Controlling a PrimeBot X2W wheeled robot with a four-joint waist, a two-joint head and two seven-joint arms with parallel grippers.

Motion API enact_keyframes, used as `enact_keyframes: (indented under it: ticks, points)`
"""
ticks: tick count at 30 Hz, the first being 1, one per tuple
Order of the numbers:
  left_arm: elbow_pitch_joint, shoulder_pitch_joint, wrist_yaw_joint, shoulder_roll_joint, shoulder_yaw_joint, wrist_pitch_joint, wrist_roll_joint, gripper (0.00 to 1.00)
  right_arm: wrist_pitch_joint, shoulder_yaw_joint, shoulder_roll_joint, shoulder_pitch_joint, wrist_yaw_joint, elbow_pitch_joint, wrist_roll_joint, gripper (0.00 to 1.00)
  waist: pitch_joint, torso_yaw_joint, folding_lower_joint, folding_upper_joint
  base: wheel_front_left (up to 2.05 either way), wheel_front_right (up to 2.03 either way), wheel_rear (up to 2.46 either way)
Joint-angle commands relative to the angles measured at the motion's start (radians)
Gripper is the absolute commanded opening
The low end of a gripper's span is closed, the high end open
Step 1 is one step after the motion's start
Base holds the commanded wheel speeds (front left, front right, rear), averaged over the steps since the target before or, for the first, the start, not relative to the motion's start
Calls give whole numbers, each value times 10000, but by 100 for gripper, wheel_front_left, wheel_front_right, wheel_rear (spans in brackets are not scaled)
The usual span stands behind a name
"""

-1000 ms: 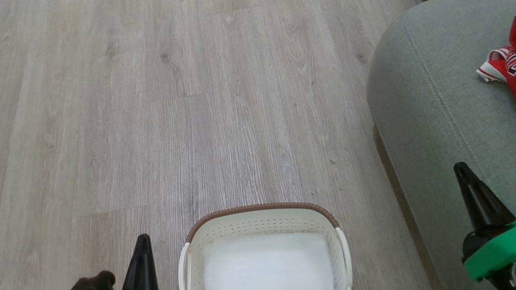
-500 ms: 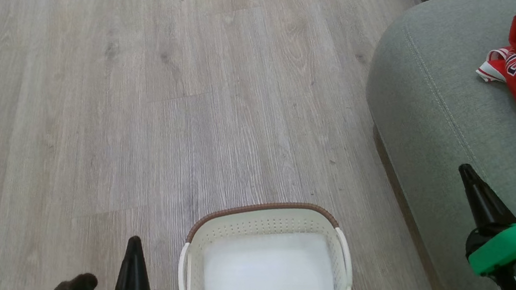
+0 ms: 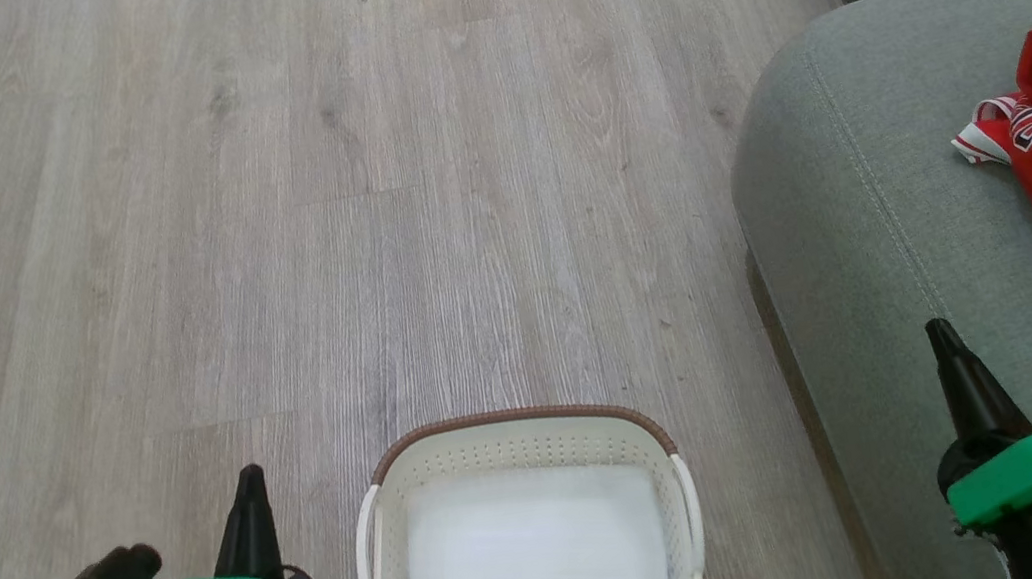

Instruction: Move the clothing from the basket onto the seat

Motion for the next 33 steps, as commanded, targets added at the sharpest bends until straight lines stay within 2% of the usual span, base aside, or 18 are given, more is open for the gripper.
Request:
enact_keyframes:
  ticks: [1,33]
  points:
    - [-345,-496,-68,0,281,55,-280,0,66,-91,-13,-500,-1,-289,254,0,-1,-1,0,-1,0,0,0]
    - [-405,-732,-446,-6,1044,977,-3839,0,974,-635,448,-842,-1,11,3243,0,-13,-18,0,-1,0,0,0]
